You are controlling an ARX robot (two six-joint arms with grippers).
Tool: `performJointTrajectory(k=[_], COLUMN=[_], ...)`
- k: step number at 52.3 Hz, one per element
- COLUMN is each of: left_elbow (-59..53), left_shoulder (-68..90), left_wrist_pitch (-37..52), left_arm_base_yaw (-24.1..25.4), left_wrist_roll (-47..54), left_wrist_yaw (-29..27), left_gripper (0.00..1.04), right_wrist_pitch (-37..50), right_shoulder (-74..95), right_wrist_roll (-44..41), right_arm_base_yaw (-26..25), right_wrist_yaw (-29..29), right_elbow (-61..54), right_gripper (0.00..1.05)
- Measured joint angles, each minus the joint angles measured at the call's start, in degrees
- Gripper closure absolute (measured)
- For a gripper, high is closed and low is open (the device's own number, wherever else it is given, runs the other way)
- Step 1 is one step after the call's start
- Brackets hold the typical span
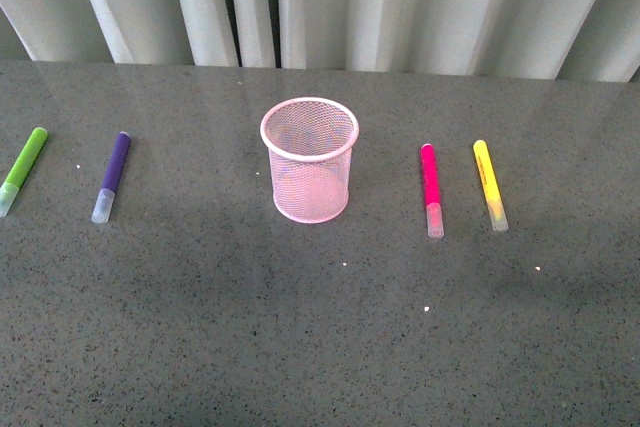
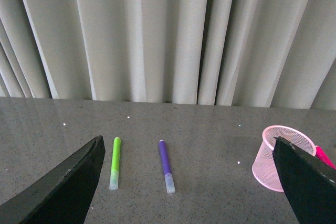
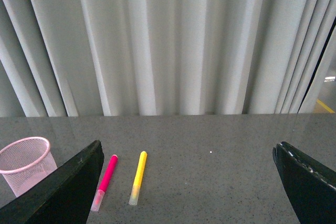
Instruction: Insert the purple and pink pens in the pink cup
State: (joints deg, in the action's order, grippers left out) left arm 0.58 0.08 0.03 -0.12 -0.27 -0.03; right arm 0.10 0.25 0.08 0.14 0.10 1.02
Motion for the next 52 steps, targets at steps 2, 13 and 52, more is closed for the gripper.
performJointTrajectory(k=[2,13,52], left_elbow=[0.0,0.0,23.7], left_shoulder=[0.0,0.0,60.9], left_wrist_pitch=[0.0,0.0,23.6], left_arm_base_yaw=[0.0,0.0,-2.6], left_wrist_roll=[0.0,0.0,-7.8], left_wrist_yaw=[0.0,0.0,-3.2], left_gripper=[0.07,0.07,0.07], right_wrist_pitch=[0.0,0.0,0.0], right_shoulder=[0.0,0.0,0.0], right_wrist_roll=[0.0,0.0,0.0], right_arm_base_yaw=[0.0,0.0,0.0], right_wrist_yaw=[0.0,0.0,0.0], right_elbow=[0.0,0.0,0.0], right_gripper=[0.07,0.07,0.07])
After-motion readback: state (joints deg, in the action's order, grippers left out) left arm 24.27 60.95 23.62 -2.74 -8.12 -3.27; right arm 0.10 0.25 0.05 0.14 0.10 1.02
